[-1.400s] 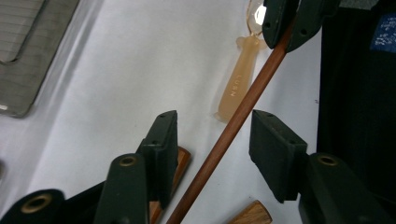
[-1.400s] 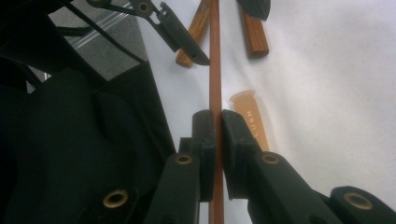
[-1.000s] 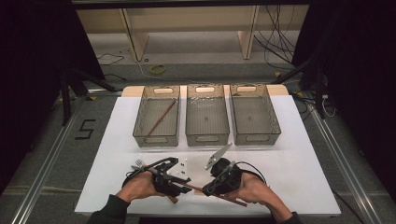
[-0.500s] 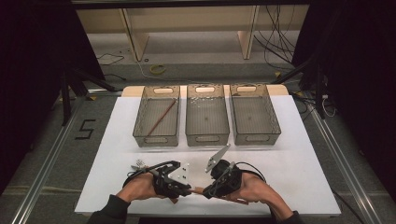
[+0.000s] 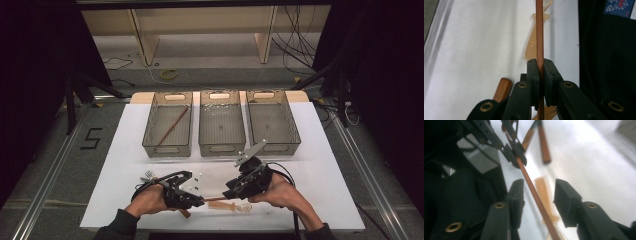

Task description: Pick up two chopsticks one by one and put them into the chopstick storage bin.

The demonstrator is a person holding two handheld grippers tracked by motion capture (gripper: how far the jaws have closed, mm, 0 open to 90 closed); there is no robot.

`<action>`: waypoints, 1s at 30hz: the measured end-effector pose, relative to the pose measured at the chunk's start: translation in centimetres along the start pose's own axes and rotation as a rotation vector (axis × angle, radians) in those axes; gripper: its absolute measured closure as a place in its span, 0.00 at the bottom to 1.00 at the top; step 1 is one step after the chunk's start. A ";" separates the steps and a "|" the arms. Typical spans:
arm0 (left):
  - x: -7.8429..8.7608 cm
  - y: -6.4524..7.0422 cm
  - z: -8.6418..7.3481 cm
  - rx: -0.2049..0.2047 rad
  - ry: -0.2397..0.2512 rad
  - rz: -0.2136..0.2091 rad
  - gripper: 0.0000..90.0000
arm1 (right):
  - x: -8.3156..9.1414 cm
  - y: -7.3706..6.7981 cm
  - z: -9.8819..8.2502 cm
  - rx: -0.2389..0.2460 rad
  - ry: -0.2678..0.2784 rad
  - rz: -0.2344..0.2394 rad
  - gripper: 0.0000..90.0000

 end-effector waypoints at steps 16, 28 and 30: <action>1.6 -2.9 -0.8 0.255 0.035 0.090 0.94 | 1.4 1.1 0.0 -0.075 0.128 -0.125 0.44; 3.8 -5.3 -2.0 0.396 0.107 0.171 0.94 | 0.8 1.1 -0.9 -0.095 0.186 -0.167 0.40; 4.1 -5.7 -2.2 0.415 0.121 0.180 0.94 | 0.4 1.2 -1.3 -0.103 0.185 -0.178 0.39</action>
Point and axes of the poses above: each handheld gripper's, and its own axes: x roughly backward along the jaws, z roughly out of its top, y roughly to its right, the point moved 3 cm from there along -x, roughly forward along the jaws, and after that the axes turned 13 degrees about x, right-handed, at the moved point
